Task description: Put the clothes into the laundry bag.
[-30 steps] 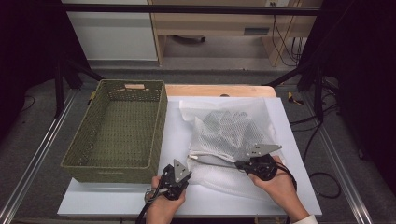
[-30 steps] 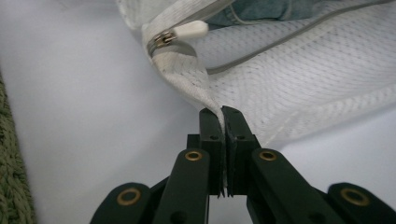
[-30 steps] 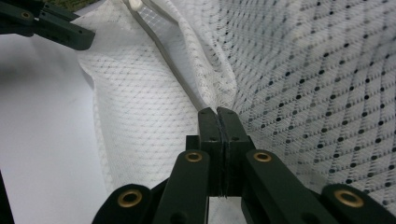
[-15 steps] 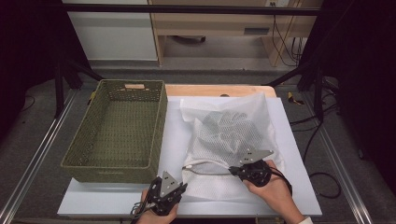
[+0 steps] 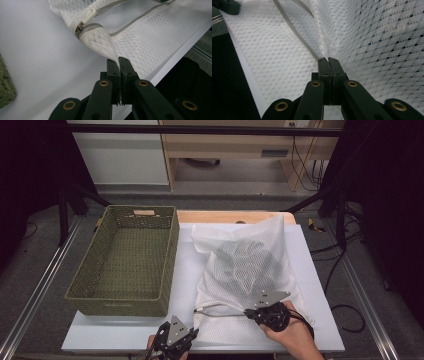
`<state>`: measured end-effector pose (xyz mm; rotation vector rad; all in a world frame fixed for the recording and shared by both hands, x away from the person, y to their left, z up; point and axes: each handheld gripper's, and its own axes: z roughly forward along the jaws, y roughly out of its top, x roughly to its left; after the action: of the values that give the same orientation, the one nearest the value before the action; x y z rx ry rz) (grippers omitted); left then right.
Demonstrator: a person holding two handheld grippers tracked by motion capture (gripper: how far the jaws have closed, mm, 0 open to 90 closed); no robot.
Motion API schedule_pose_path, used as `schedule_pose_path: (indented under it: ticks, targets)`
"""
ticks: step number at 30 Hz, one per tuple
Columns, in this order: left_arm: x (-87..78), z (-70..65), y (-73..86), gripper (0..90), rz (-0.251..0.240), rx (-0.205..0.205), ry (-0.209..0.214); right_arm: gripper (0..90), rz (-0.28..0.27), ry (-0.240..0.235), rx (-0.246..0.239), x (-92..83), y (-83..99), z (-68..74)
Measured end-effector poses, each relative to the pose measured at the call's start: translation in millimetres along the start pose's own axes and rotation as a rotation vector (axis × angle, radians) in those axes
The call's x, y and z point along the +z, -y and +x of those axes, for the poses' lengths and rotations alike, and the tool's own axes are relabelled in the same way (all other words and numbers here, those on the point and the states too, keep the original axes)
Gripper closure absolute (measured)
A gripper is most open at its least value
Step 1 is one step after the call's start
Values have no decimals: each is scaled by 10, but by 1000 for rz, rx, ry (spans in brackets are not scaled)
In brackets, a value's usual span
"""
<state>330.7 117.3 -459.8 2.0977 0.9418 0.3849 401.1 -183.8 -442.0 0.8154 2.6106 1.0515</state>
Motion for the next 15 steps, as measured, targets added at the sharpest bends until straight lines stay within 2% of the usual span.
schedule_pose_path:
  ticks: [8, 15]
  targets:
    - [33, 31, 50, 871, 14, 4, -2, 898, 43, 6, -32, 64, 34, 106]
    - [47, 36, 79, 843, 9, -4, -10, 898, 72, 3, -38, 61, 83, 144]
